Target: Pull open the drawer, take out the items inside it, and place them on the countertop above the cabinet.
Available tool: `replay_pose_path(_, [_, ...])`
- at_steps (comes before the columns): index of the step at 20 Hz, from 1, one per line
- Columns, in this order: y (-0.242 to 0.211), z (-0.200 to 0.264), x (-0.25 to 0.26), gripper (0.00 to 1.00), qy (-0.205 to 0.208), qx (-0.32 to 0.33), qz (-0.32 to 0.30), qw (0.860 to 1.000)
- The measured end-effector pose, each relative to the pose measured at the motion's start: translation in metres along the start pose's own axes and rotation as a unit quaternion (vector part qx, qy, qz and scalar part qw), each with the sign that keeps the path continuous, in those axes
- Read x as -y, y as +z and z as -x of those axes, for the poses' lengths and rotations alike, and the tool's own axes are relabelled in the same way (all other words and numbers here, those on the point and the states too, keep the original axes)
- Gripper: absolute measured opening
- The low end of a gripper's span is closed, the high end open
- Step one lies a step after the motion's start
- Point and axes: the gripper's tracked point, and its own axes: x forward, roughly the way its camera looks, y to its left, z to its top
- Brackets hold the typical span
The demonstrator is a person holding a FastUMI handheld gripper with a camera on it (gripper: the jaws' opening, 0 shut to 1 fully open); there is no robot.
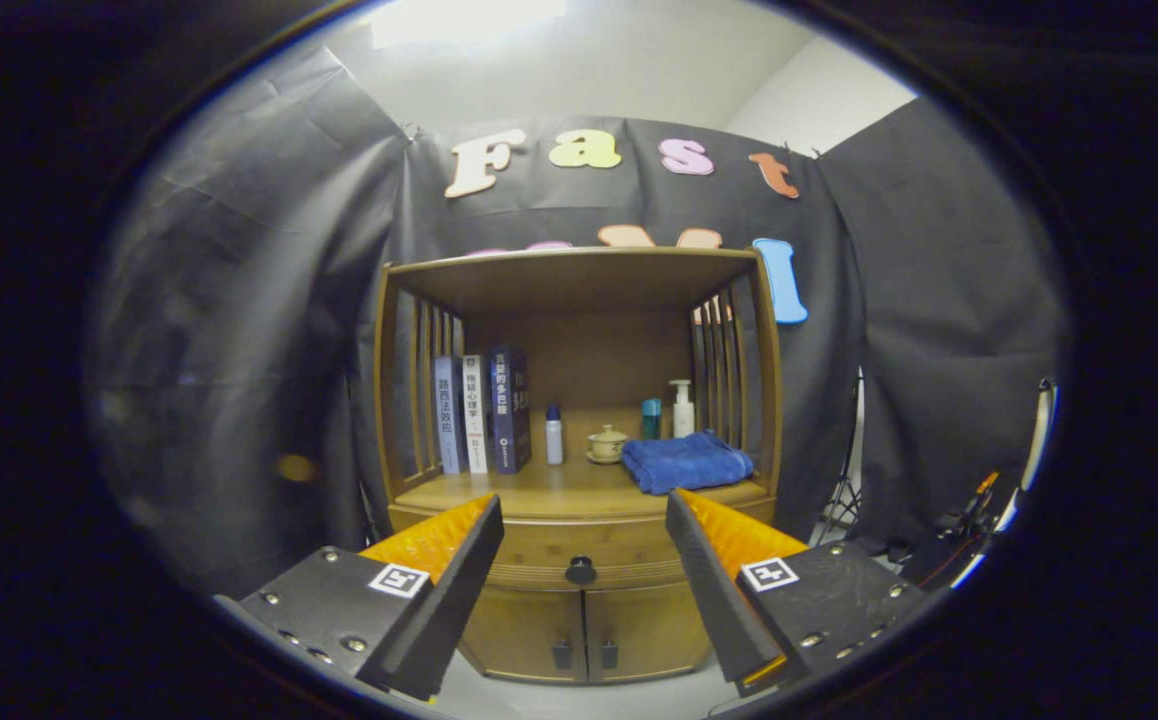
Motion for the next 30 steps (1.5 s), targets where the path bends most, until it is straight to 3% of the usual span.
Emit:
replay_pose_path(15, [-0.033, -0.021, -0.005, 0.98, -0.007, -0.018, 0.014, 1.0])
replay_pose_path(23, [-0.117, -0.093, -0.01, 0.98, -0.006, -0.064, 0.03, 0.997])
replay_pose_path(30, [-0.212, -0.155, -0.02, 0.98, -0.009, -0.133, 0.002, 0.991])
